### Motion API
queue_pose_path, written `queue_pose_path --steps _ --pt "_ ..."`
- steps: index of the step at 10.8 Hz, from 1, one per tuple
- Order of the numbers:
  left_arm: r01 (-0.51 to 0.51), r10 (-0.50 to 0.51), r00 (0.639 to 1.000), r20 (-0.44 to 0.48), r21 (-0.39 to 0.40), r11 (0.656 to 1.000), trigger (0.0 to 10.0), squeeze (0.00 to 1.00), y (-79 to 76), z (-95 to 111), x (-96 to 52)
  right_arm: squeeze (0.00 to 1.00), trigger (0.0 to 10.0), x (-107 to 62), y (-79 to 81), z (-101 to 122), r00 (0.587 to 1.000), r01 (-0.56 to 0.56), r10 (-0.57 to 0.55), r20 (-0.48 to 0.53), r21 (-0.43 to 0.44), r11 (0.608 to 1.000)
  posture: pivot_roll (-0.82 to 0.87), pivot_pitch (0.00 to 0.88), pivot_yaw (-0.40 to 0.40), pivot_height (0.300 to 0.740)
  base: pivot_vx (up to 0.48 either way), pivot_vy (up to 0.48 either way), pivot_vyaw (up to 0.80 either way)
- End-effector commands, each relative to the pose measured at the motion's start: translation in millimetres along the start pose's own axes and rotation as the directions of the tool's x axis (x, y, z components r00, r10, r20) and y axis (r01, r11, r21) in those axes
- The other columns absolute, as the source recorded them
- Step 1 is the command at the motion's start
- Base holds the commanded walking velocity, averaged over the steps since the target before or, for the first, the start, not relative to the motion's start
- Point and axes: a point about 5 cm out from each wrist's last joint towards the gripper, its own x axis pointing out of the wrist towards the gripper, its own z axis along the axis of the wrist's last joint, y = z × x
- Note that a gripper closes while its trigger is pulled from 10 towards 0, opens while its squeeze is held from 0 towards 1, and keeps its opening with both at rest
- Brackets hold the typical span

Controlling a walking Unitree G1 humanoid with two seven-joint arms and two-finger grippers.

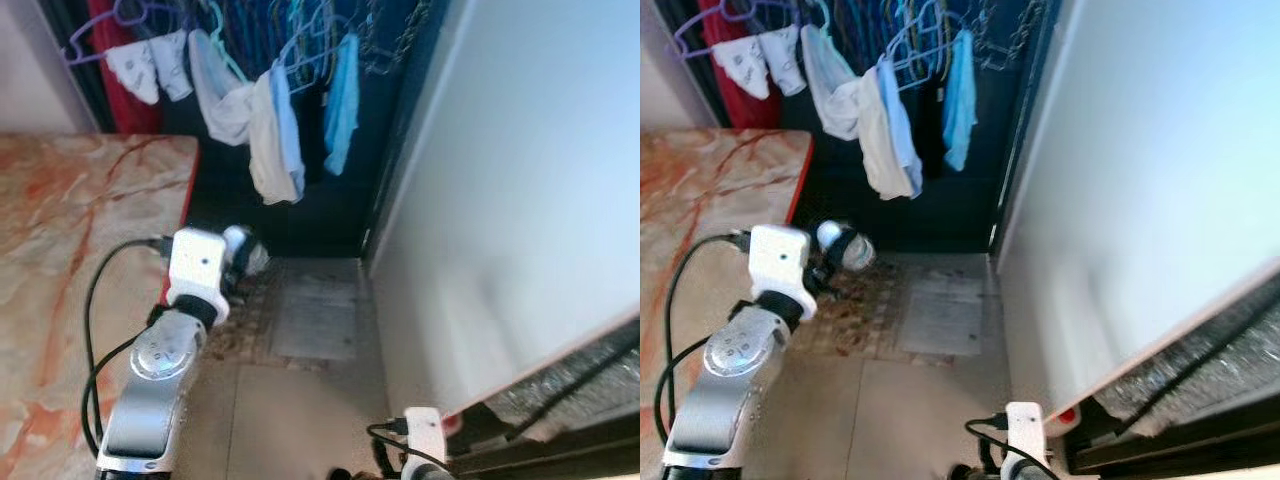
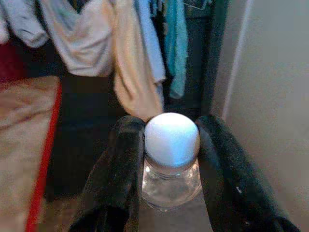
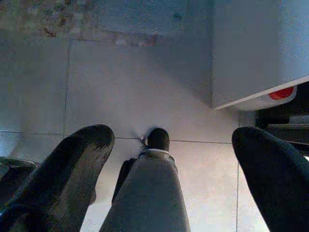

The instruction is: Restocking fridge

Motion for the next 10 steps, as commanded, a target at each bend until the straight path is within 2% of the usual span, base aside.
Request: queue_pose_path --steps 1,2,3,10 --pt "0.023 -0.023 1.0 -0.013 -0.024 0.999 10.0 0.0 -6.5 -2.3 -1.9 0.0 10.0 -1.5 -4.6 -4.2 1.0 0.012 -0.012 -0.01 0.006 1.0 0.0 0.163 -0.055 0.74 0.0 0.0 0.0" --pt "-0.016 0.015 1.0 -0.024 -0.06 0.998 10.0 0.0 -6.2 -5.8 -3.0 0.0 10.0 -1.5 -4.7 -4.2 1.0 0.012 -0.012 -0.01 0.006 1.0 0.01 0.162 -0.055 0.74 0.0 0.0 0.0" --pt "-0.034 0.032 0.999 -0.035 -0.046 0.998 10.0 0.0 -5.7 -9.1 -3.7 0.0 10.0 -1.4 -4.5 -4.0 1.0 0.011 -0.011 -0.01 0.006 1.0 0.0 0.162 -0.056 0.74 0.0 0.0 0.0" --pt "-0.023 0.021 0.999 -0.05 -0.027 0.999 10.0 0.0 -7.2 -11.2 -5.3 0.0 10.0 -1.8 -4.3 -5.5 1.0 0.009 -0.01 -0.013 -0.001 1.0 0.0 0.139 -0.048 0.74 0.0 0.0 0.0"
